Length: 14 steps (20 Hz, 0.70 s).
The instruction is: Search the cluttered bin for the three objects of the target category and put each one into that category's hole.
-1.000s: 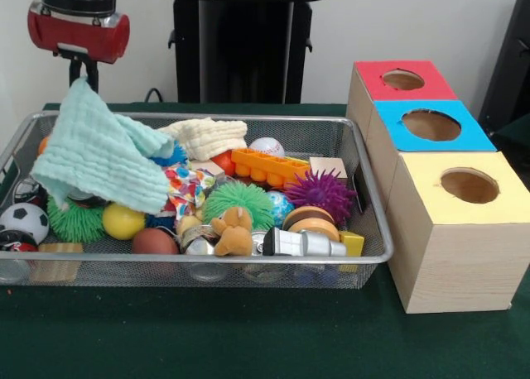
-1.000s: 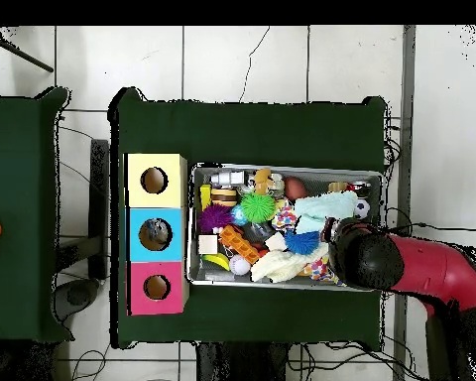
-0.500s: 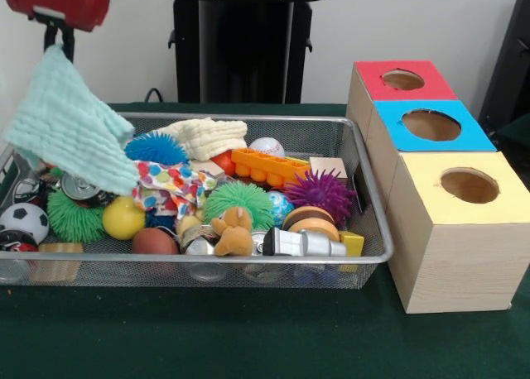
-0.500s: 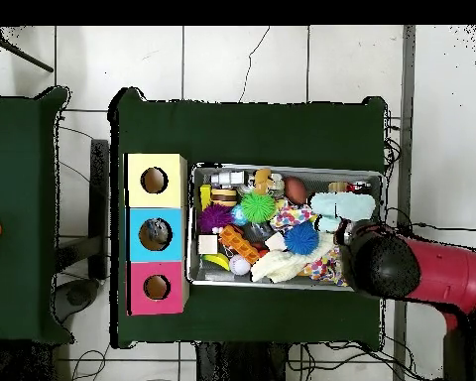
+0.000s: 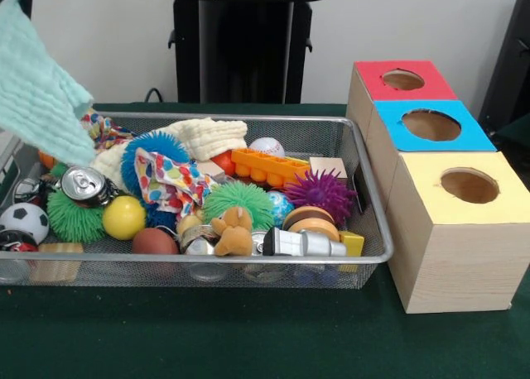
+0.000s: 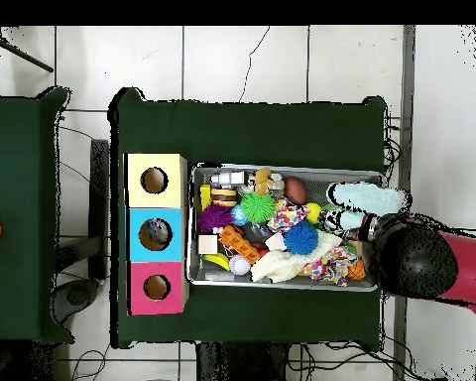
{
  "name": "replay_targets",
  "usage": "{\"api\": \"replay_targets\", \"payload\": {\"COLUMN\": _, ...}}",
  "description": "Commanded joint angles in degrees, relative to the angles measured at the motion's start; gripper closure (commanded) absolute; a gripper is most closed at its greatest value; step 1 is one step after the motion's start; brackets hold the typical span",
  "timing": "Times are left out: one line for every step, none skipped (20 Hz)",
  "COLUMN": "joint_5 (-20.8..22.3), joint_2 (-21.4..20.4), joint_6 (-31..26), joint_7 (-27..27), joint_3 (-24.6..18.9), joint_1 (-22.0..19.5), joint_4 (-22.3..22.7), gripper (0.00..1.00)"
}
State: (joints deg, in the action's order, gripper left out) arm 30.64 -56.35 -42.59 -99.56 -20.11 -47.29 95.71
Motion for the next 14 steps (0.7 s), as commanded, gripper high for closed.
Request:
{"api": "replay_targets", "payload": {"joint_5": 4.2, "joint_2": 6.1, "joint_6": 1.3, "joint_7": 13.3, "joint_3": -5.5, "joint_1": -0.7, "joint_4": -0.3, "gripper": 1.00}}
{"api": "replay_targets", "payload": {"joint_5": 4.9, "joint_2": 6.9, "joint_6": 3.4, "joint_7": 11.3, "joint_3": -5.2, "joint_1": -0.4, "joint_4": 0.7, "gripper": 1.00}}
{"api": "replay_targets", "payload": {"joint_5": 5.3, "joint_2": 8.1, "joint_6": 5.5, "joint_7": 9.2, "joint_3": -4.8, "joint_1": 0.1, "joint_4": 1.2, "gripper": 1.00}}
{"api": "replay_targets", "payload": {"joint_5": 5.9, "joint_2": 9.4, "joint_6": 7.8, "joint_7": 7.4, "joint_3": -4.3, "joint_1": 0.5, "joint_4": 1.6, "gripper": 1.00}}
{"api": "replay_targets", "payload": {"joint_5": 6.4, "joint_2": 10.7, "joint_6": 10.0, "joint_7": 5.6, "joint_3": -3.7, "joint_1": 0.9, "joint_4": 2.0, "gripper": 1.00}}
{"api": "replay_targets", "payload": {"joint_5": 6.8, "joint_2": 12.5, "joint_6": 12.0, "joint_7": 4.3, "joint_3": -3.4, "joint_1": 1.3, "joint_4": 1.9, "gripper": 1.00}}
{"api": "replay_targets", "payload": {"joint_5": 7.3, "joint_2": 14.5, "joint_6": 14.4, "joint_7": 3.2, "joint_3": -2.9, "joint_1": 1.2, "joint_4": 2.3, "gripper": 1.00}}
{"api": "replay_targets", "payload": {"joint_5": 7.2, "joint_2": 16.3, "joint_6": 15.3, "joint_7": 2.8, "joint_3": -3.0, "joint_1": 1.1, "joint_4": 2.0, "gripper": 1.00}}
{"api": "replay_targets", "payload": {"joint_5": 7.0, "joint_2": 18.2, "joint_6": 16.3, "joint_7": 2.4, "joint_3": -3.1, "joint_1": 1.1, "joint_4": 1.7, "gripper": 1.00}}
{"api": "replay_targets", "payload": {"joint_5": 7.0, "joint_2": 19.1, "joint_6": 17.1, "joint_7": 2.1, "joint_3": -3.1, "joint_1": 1.2, "joint_4": 1.8, "gripper": 1.00}}
{"api": "replay_targets", "payload": {"joint_5": 7.1, "joint_2": 20.0, "joint_6": 17.8, "joint_7": 1.7, "joint_3": -3.0, "joint_1": 1.3, "joint_4": 1.8, "gripper": 1.00}}
{"api": "replay_targets", "payload": {"joint_5": 7.5, "joint_2": 20.1, "joint_6": 18.8, "joint_7": 0.6, "joint_3": -2.1, "joint_1": 2.1, "joint_4": 2.0, "gripper": 1.00}}
{"api": "replay_targets", "payload": {"joint_5": 8.0, "joint_2": 20.2, "joint_6": 19.7, "joint_7": -0.8, "joint_3": -1.0, "joint_1": 3.1, "joint_4": 1.9, "gripper": 1.00}}
{"api": "replay_targets", "payload": {"joint_5": 8.0, "joint_2": 20.0, "joint_6": 19.7, "joint_7": -1.4, "joint_3": -0.3, "joint_1": 3.6, "joint_4": 2.2, "gripper": 1.00}}
